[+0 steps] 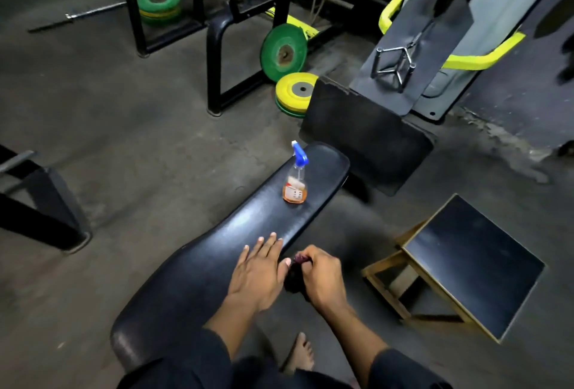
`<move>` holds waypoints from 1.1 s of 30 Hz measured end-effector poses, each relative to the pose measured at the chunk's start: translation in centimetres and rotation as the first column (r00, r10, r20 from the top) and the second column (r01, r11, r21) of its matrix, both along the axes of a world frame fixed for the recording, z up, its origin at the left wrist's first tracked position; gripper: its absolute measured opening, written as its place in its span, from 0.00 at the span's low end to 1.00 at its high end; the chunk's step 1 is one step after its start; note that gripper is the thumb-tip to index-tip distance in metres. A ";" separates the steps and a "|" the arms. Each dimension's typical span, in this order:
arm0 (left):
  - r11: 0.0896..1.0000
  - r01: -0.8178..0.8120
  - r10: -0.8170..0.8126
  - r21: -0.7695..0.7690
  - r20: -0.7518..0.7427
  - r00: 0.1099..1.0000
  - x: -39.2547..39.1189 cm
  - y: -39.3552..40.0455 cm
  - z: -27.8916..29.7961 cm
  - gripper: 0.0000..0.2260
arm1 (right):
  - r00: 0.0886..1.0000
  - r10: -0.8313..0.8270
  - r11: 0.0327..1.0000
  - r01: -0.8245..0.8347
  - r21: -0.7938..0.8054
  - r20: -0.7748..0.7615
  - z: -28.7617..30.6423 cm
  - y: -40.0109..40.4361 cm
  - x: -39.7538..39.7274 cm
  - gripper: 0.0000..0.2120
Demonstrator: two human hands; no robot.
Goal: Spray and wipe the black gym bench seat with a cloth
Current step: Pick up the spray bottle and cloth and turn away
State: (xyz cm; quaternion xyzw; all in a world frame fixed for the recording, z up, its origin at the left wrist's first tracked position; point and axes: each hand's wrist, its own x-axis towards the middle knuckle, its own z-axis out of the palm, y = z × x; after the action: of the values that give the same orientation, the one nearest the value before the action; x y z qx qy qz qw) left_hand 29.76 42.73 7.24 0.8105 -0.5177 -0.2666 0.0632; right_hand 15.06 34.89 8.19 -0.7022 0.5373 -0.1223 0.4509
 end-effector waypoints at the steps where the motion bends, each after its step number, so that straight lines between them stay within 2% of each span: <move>1: 1.000 0.020 -0.020 0.001 0.002 1.000 0.0 -0.8 0.0 0.29 | 1.000 -0.014 1.000 0.014 0.006 -0.009 0.1 -0.6 0.0 0.14; 8: 0.998 0.063 -0.064 -0.006 -0.041 0.997 2.3 -7.1 -3.7 0.27 | 0.994 -0.075 0.993 0.082 0.090 -0.081 -0.6 -5.3 0.6 0.16; 14: 0.998 -0.070 0.067 -0.012 -0.163 0.984 6.4 -16.5 -5.8 0.29 | 0.970 -0.091 0.992 0.108 0.068 -0.224 -0.7 -12.0 1.7 0.21; 19: 0.946 -0.318 0.321 0.059 -0.300 0.898 11.0 -22.9 -6.8 0.35 | 0.953 -0.064 0.996 0.079 0.039 -0.296 -1.2 -15.3 2.5 0.18; 23: 0.939 -0.326 0.344 0.113 -0.361 0.867 13.6 -26.7 -8.8 0.42 | 0.950 -0.090 0.992 0.111 0.054 -0.300 -2.0 -16.3 2.9 0.17; 26: 0.941 -0.321 0.335 0.107 -0.427 0.840 14.3 -28.7 -10.2 0.44 | 0.956 -0.057 0.993 0.084 0.084 -0.288 -2.6 -16.4 2.1 0.17; 28: 0.949 -0.297 0.311 0.101 -0.433 0.846 13.8 -29.7 -11.0 0.39 | 0.958 -0.061 0.991 0.092 0.098 -0.279 -3.1 -16.4 0.7 0.17; 31: 0.939 -0.327 0.341 0.108 -0.421 0.840 12.4 -30.4 -11.3 0.21 | 0.953 -0.093 0.984 0.131 0.118 -0.289 -3.5 -16.6 -2.0 0.19; 33: 0.933 -0.354 0.351 0.065 -0.391 0.851 10.8 -30.9 -11.0 0.14 | 0.945 -0.173 0.968 0.215 0.127 -0.277 -3.7 -17.0 -4.6 0.21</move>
State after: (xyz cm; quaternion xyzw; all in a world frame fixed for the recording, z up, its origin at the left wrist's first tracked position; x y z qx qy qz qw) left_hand 40.54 11.85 -3.73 0.8204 -0.3379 -0.4064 0.2182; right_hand 10.51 17.88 4.44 -0.6184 0.6670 -0.0291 0.4145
